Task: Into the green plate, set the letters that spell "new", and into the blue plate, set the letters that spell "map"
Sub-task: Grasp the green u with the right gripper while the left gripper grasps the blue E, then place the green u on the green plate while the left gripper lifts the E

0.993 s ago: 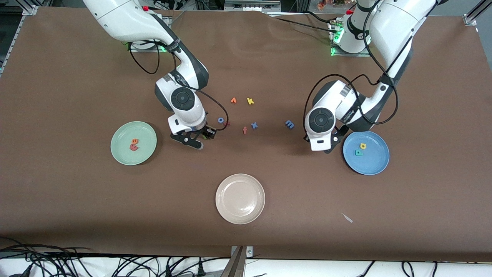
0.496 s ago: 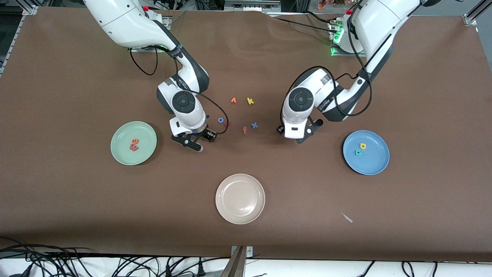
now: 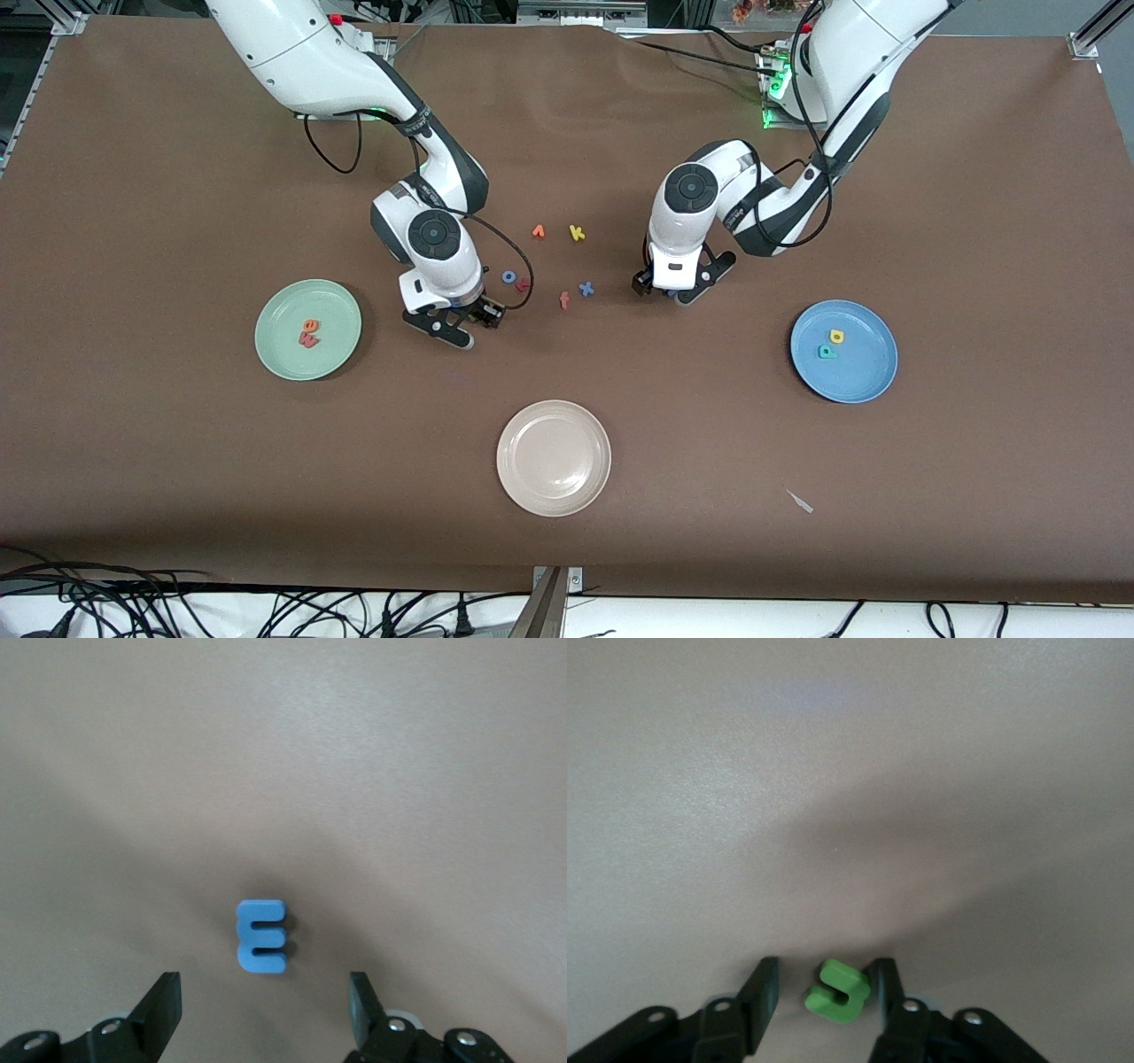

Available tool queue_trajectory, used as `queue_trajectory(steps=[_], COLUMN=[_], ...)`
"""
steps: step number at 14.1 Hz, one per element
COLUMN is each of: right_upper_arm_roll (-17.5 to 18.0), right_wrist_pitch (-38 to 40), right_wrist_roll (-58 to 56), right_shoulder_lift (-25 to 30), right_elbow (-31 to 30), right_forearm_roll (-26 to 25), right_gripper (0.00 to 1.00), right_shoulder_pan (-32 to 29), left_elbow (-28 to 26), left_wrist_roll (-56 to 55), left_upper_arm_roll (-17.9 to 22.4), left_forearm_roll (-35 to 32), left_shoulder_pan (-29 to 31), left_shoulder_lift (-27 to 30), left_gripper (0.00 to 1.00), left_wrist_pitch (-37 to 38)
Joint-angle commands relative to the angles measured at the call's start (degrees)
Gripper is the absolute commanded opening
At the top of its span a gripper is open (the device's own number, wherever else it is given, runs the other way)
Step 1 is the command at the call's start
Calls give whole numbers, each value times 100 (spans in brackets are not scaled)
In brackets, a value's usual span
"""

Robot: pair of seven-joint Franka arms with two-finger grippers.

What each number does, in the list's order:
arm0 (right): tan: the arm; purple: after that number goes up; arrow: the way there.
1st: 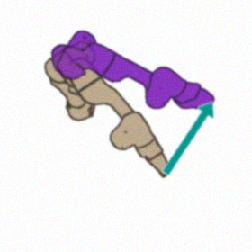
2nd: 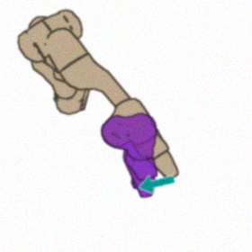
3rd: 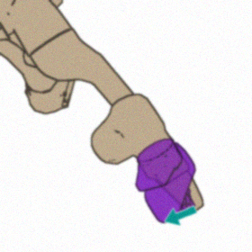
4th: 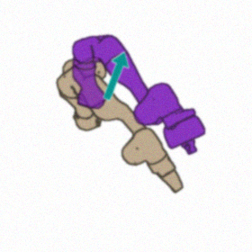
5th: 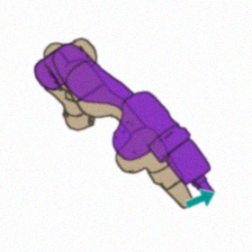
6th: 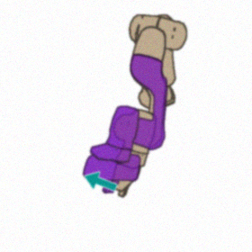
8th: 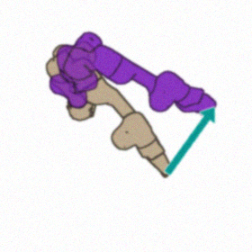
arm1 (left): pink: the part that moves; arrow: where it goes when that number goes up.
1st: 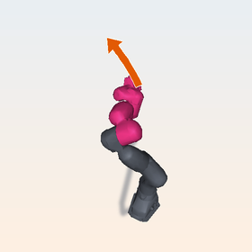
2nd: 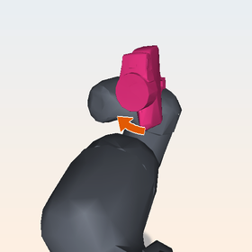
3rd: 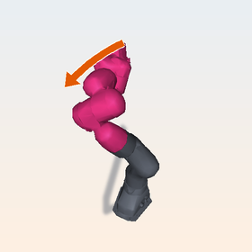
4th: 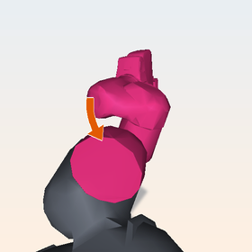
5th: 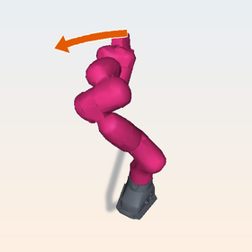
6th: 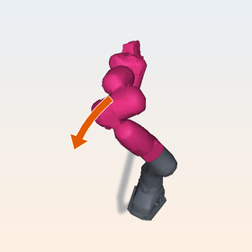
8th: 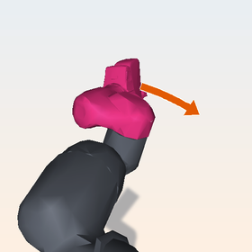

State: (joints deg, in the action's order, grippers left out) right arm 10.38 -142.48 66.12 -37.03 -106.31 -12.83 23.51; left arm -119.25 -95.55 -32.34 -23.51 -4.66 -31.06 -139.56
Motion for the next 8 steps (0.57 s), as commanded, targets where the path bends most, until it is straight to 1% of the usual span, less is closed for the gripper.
queue_trajectory(steps=[1,3,6,7,8], right_upper_arm_roll=[-80,-80,-80,-89,-89], right_wrist_pitch=[-16,-16,-16,-8,27], right_wrist_roll=[147,147,130,95,68], right_shoulder_lift=[-33,-33,-6,20,55], right_elbow=[-21,-48,-83,-83,-83], right_forearm_roll=[-150,-185,-185,-185,-185], right_gripper=[47,42,25,20,19], right_shoulder_pan=[57,66,66,57,57], left_elbow=[-99,-81,-46,-37,-37], left_wrist_roll=[-218,-227,-236,-305,-341], left_upper_arm_roll=[9,18,35,44,44], left_forearm_roll=[-224,-224,-224,-224,-224], left_shoulder_pan=[44,53,53,35,9], left_shoulder_lift=[-23,-75,-207,-251,-278], left_gripper=[82,78,74,70,65], left_wrist_pitch=[-89,-89,-220,-230,-238])
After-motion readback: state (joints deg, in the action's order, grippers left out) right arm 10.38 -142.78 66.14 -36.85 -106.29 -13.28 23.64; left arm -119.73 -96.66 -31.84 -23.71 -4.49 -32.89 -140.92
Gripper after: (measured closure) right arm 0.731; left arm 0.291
